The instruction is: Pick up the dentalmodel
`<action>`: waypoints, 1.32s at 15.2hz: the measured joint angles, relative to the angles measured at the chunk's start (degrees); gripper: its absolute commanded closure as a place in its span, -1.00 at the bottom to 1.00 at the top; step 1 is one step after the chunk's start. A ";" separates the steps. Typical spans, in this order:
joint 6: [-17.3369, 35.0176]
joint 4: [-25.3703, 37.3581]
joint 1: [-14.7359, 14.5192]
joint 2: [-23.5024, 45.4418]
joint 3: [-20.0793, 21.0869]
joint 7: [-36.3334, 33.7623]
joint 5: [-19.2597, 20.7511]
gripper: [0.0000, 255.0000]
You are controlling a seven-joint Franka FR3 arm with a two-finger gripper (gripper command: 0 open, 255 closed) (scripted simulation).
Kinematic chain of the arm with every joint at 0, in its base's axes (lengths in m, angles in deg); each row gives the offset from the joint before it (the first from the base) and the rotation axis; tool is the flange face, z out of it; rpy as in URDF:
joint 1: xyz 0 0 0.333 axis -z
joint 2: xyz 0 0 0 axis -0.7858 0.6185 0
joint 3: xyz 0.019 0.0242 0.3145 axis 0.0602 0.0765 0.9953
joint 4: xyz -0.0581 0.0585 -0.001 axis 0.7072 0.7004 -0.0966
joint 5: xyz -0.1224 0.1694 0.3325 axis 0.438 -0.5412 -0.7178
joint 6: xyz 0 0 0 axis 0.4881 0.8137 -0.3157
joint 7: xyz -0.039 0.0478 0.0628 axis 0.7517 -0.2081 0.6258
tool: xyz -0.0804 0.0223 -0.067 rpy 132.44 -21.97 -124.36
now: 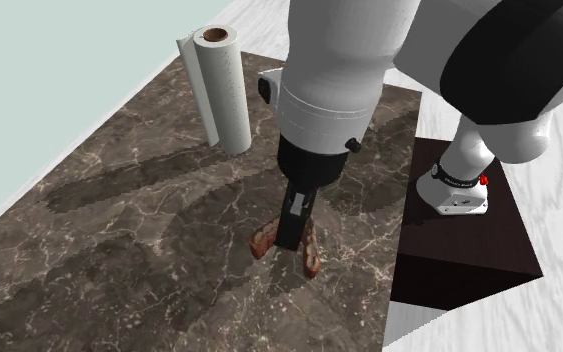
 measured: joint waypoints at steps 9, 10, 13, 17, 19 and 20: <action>2.87 -3.18 0.12 -0.45 -0.08 0.28 -0.29 1.00; 2.87 -3.18 0.12 -0.46 -0.08 0.28 -0.29 1.00; 2.88 -3.19 0.12 -0.47 -0.07 0.28 -0.29 1.00; 1.31 -1.56 0.09 -0.33 -0.05 0.18 -0.22 1.00; -0.28 0.16 0.06 -0.17 -0.04 0.10 -0.11 1.00; -0.92 0.97 0.04 0.02 -0.03 0.05 0.01 1.00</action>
